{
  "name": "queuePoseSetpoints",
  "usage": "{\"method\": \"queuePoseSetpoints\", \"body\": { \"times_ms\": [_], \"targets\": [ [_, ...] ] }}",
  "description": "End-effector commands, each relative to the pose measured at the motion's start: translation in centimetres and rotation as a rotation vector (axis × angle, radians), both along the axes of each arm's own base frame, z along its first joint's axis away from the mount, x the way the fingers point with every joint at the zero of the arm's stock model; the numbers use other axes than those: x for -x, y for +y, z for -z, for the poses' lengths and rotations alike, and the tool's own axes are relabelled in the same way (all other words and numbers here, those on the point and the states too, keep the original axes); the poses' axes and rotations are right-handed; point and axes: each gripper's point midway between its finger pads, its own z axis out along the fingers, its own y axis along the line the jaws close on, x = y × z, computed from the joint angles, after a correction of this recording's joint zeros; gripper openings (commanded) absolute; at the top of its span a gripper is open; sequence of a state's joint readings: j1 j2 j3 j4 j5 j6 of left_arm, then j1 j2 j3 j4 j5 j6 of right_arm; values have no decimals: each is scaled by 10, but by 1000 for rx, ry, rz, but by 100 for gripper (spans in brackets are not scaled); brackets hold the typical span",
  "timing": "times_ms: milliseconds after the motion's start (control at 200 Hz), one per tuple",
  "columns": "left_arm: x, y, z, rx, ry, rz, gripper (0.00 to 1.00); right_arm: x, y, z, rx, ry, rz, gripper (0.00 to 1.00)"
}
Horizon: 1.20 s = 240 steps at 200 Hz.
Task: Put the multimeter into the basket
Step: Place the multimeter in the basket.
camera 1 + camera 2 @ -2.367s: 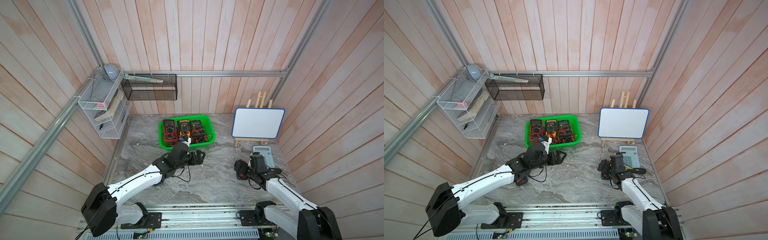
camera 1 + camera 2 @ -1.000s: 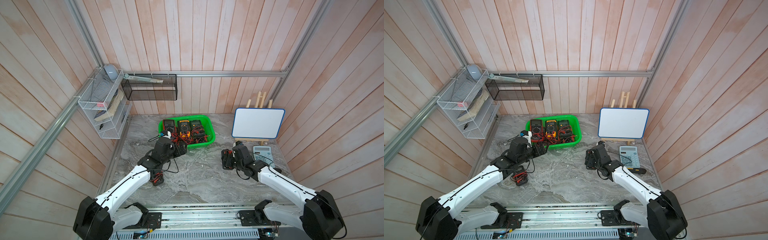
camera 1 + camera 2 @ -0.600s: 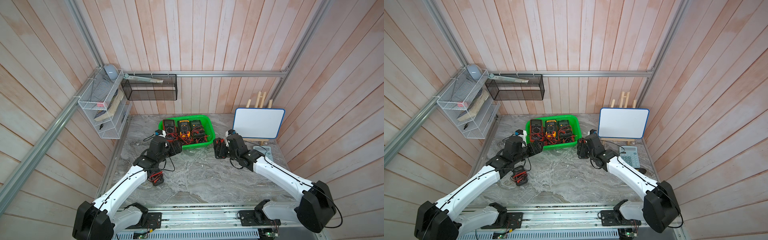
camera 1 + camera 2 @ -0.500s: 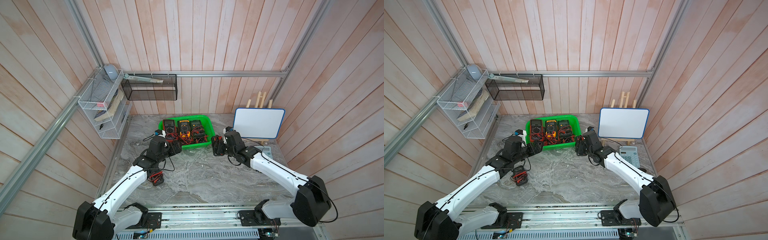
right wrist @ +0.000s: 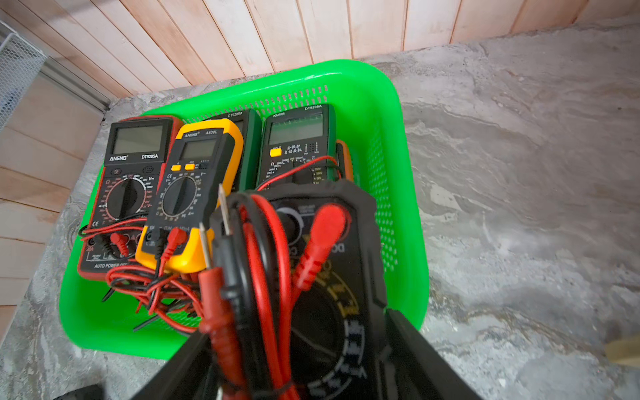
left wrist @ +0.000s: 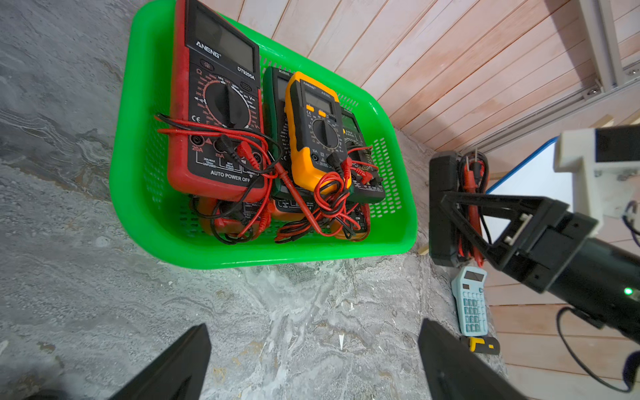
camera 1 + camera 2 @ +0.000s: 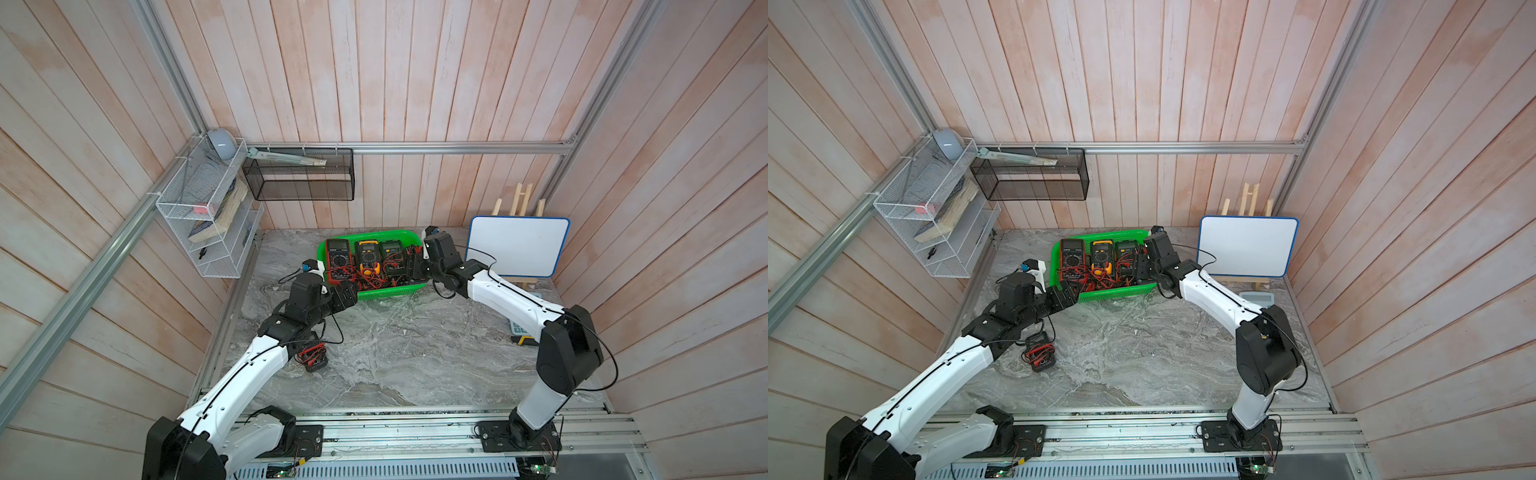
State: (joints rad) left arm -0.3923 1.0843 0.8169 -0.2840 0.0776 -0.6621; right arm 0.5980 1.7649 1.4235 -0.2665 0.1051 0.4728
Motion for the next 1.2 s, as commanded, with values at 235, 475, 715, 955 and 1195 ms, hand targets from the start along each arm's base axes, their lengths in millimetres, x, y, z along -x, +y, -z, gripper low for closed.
{"method": "queuePoseSetpoints", "body": {
  "times_ms": [235, 475, 715, 955, 1195],
  "targets": [
    [5, 18, -4, -48, -7, -26, 100, -39, 26, 7, 55, -9, -35, 36],
    [8, 27, -1, -54, 0, -47, 100, -52, 38, 19, 59, 14, -49, 37],
    [10, 33, 2, -55, 3, -63, 100, -63, 48, 31, 59, 39, -57, 40],
    [14, 36, 6, -55, 13, -71, 100, -72, 56, 35, 55, 52, -57, 58],
    [17, 40, 8, -57, 18, -87, 100, -75, 58, 29, 57, 47, -57, 86]
  ]
}}
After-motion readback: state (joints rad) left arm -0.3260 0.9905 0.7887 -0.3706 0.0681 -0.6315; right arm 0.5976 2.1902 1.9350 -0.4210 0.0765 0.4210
